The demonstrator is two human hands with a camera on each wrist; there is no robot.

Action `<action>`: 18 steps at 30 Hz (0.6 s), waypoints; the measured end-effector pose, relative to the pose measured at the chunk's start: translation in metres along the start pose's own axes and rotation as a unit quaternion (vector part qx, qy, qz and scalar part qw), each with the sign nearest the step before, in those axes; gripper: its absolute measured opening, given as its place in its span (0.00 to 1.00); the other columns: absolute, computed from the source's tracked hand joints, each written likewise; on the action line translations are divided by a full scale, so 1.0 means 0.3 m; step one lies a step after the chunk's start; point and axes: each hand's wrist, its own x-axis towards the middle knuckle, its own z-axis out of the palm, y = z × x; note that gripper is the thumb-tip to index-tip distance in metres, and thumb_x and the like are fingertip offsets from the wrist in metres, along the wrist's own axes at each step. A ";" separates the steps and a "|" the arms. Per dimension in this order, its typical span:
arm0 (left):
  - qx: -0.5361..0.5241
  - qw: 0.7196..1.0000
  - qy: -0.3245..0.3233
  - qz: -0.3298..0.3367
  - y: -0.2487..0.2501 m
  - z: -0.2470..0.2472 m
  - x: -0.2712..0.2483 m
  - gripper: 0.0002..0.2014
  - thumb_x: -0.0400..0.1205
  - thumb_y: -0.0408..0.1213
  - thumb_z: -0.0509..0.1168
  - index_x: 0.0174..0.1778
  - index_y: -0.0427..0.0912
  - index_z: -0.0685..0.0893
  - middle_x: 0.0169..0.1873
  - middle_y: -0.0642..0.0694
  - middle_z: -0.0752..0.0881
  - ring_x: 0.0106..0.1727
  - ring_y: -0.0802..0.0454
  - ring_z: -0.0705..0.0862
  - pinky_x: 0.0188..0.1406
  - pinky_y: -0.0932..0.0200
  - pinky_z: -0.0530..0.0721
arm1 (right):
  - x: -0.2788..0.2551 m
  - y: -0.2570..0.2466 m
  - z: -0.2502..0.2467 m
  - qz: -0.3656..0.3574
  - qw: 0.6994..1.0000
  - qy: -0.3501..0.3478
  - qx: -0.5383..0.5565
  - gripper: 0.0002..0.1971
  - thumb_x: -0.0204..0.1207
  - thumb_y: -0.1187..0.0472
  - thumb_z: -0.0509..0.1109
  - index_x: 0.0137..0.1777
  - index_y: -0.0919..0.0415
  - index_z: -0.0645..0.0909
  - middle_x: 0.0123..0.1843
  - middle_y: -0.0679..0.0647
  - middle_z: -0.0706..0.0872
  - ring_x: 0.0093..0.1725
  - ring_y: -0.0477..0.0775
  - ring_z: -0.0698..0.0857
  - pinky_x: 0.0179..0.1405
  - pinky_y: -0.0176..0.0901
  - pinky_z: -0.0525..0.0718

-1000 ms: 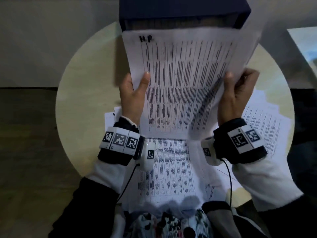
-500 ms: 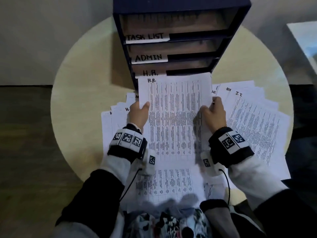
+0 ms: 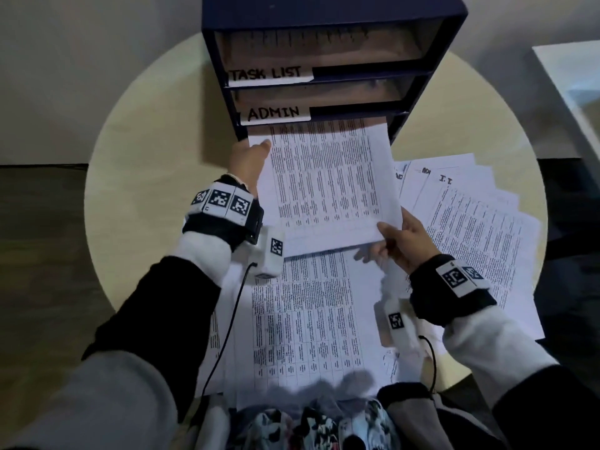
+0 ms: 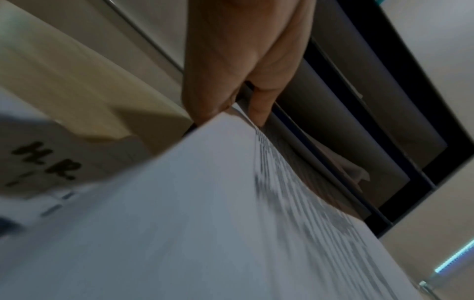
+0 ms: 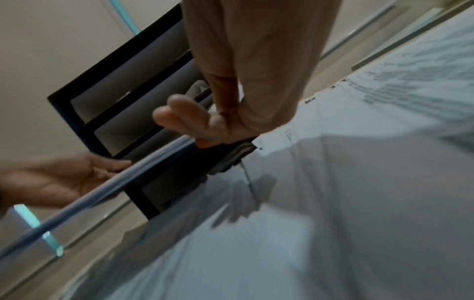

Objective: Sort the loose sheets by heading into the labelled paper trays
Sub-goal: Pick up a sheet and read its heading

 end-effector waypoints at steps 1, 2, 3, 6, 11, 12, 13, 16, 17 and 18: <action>-0.007 1.000 -0.014 -0.007 -0.028 -0.008 0.040 0.36 0.73 0.47 0.68 0.77 0.38 0.67 0.73 0.39 0.74 0.71 0.38 0.76 0.69 0.37 0.75 | 0.017 -0.016 0.012 -0.011 1.000 0.023 0.010 0.14 0.81 0.76 0.55 0.63 0.66 0.69 0.31 0.61 0.88 0.17 0.53 0.82 0.16 0.35 0.80; -0.010 1.000 -0.026 -0.006 -0.046 -0.017 0.051 0.37 0.73 0.47 0.68 0.77 0.38 0.67 0.73 0.40 0.74 0.71 0.39 0.76 0.68 0.38 0.76 | 0.041 -0.032 0.027 -0.020 0.999 0.041 0.023 0.14 0.81 0.76 0.55 0.63 0.65 0.70 0.35 0.59 0.88 0.16 0.50 0.81 0.16 0.33 0.79; -0.005 0.999 -0.034 -0.004 -0.043 -0.023 0.022 0.35 0.75 0.46 0.68 0.77 0.38 0.65 0.73 0.40 0.74 0.71 0.40 0.75 0.69 0.39 0.76 | 0.065 -0.050 0.046 -0.027 0.998 0.055 0.032 0.13 0.81 0.76 0.55 0.62 0.64 0.71 0.40 0.59 0.87 0.16 0.48 0.80 0.16 0.31 0.78; 0.014 0.999 -0.042 0.012 -0.021 -0.032 -0.075 0.28 0.82 0.42 0.64 0.77 0.39 0.66 0.74 0.45 0.73 0.72 0.46 0.73 0.72 0.45 0.71 | 0.143 -0.109 0.098 -0.028 0.994 0.084 0.063 0.12 0.80 0.73 0.59 0.62 0.63 0.72 0.44 0.59 0.84 0.18 0.45 0.82 0.17 0.29 0.79; -0.080 0.995 -0.055 0.004 -0.024 -0.048 -0.070 0.26 0.85 0.36 0.60 0.78 0.37 0.61 0.66 0.40 0.80 0.37 0.56 0.89 0.43 0.58 0.87 | 0.249 -0.209 0.172 -0.053 0.988 0.101 0.101 0.07 0.81 0.75 0.58 0.53 0.65 0.73 0.38 0.57 0.83 0.19 0.46 0.84 0.19 0.30 0.82; -0.078 0.995 -0.054 0.007 -0.014 -0.048 -0.075 0.24 0.85 0.35 0.59 0.77 0.34 0.62 0.58 0.39 0.84 0.29 0.59 0.88 0.37 0.61 0.87 | 0.273 -0.220 0.180 -0.052 0.988 0.109 0.099 0.08 0.81 0.75 0.57 0.55 0.66 0.71 0.38 0.59 0.81 0.21 0.47 0.86 0.20 0.31 0.82; -0.074 0.996 -0.054 0.012 -0.003 -0.046 -0.077 0.22 0.86 0.35 0.57 0.75 0.31 0.65 0.49 0.40 0.86 0.25 0.61 0.87 0.34 0.63 0.87 | 0.287 -0.233 0.188 -0.046 0.988 0.115 0.095 0.10 0.81 0.76 0.56 0.59 0.66 0.68 0.37 0.60 0.80 0.24 0.49 0.87 0.20 0.32 0.82; -0.067 0.996 -0.056 0.024 0.022 -0.031 -0.088 0.10 0.86 0.34 0.56 0.59 0.32 0.75 0.36 0.44 0.85 0.21 0.62 0.84 0.32 0.62 0.86 | 0.333 -0.260 0.206 -0.038 0.984 0.132 0.116 0.22 0.81 0.76 0.53 0.74 0.63 0.59 0.46 0.64 0.79 0.32 0.55 0.89 0.24 0.35 0.84; -0.069 0.996 -0.056 0.025 0.030 -0.023 -0.088 0.07 0.86 0.33 0.56 0.53 0.35 0.77 0.36 0.44 0.86 0.22 0.61 0.84 0.35 0.59 0.85 | 0.335 -0.276 0.217 -0.037 0.985 0.136 0.103 0.21 0.82 0.76 0.52 0.72 0.61 0.60 0.50 0.65 0.77 0.34 0.55 0.87 0.26 0.34 0.84; -0.066 0.996 -0.052 0.029 0.039 -0.014 -0.085 0.07 0.86 0.32 0.55 0.49 0.38 0.77 0.35 0.44 0.86 0.24 0.59 0.84 0.37 0.57 0.84 | 0.350 -0.285 0.222 -0.041 0.986 0.135 0.089 0.16 0.81 0.76 0.53 0.66 0.62 0.62 0.53 0.65 0.75 0.34 0.53 0.84 0.27 0.33 0.84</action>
